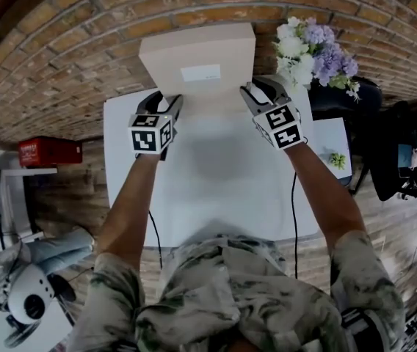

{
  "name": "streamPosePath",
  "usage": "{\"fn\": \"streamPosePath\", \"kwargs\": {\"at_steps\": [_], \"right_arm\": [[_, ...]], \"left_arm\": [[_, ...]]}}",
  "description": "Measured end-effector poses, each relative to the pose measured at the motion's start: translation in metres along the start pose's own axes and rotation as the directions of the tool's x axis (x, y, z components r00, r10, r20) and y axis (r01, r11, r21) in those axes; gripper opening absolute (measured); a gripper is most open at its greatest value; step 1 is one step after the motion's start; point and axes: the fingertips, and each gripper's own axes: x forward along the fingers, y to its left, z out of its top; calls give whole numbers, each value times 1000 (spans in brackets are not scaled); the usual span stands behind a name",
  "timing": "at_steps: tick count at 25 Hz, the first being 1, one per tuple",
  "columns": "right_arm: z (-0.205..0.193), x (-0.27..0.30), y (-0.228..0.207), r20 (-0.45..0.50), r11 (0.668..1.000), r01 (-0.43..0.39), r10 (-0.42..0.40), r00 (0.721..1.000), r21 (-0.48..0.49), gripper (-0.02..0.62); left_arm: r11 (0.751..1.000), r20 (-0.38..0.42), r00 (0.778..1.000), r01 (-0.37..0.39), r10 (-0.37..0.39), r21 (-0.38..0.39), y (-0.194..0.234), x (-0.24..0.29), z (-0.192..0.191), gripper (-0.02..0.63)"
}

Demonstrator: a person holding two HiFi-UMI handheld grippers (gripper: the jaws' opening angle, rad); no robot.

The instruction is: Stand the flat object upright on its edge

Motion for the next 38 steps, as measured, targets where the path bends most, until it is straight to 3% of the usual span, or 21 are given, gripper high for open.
{"fn": "streamPosePath", "kwargs": {"at_steps": [6, 30, 38], "right_arm": [[-8, 16, -5, -10, 998, 36, -36, 999, -56, 146], [-5, 51, -31, 28, 997, 78, -78, 997, -12, 146], [-6, 49, -29, 26, 997, 78, -78, 997, 0, 163]], "left_arm": [[999, 1, 999, -34, 34, 19, 9, 19, -4, 224], [996, -8, 997, -78, 79, 46, 30, 51, 10, 225], [995, -30, 994, -101, 101, 10, 31, 49, 3, 225]]}}
